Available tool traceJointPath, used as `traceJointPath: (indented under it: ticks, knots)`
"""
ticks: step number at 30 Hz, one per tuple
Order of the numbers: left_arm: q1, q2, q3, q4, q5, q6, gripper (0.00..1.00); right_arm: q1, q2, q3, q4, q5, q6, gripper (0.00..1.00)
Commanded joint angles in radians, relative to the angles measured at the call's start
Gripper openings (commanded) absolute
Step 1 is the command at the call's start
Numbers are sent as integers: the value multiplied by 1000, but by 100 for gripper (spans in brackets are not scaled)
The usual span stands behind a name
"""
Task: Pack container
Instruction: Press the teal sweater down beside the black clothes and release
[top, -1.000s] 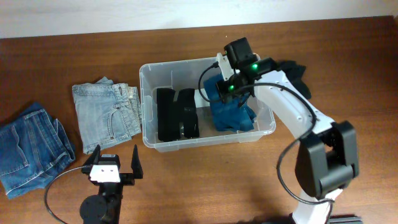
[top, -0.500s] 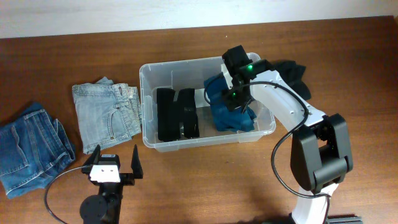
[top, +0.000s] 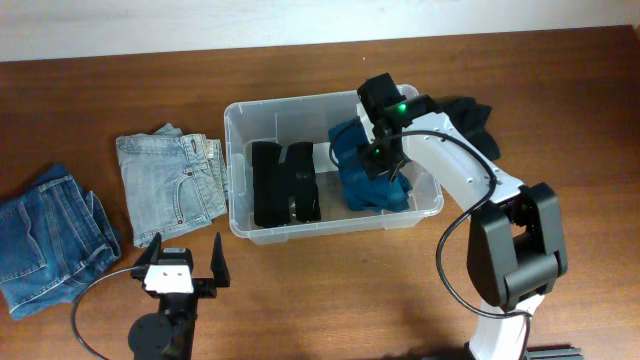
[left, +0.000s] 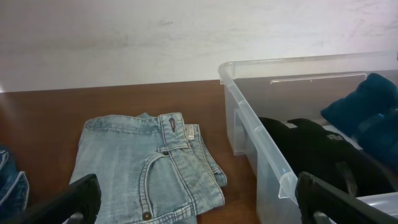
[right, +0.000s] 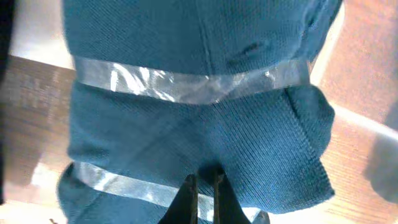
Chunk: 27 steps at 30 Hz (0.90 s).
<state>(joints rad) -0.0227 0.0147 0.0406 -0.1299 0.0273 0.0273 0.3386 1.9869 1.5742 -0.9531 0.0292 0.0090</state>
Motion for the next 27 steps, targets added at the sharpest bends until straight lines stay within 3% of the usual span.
traceJointPath:
  ticks: [1,17,27]
  knots:
    - [6,-6,-8,3,7,15,99,8,-50,30,11,-61,10,4]
    - [6,-6,-8,3,7,15,99,9,-47,-91,251,-184,10,4]
    - [6,-6,-8,3,7,15,99,6,-47,-168,278,-61,6,4]
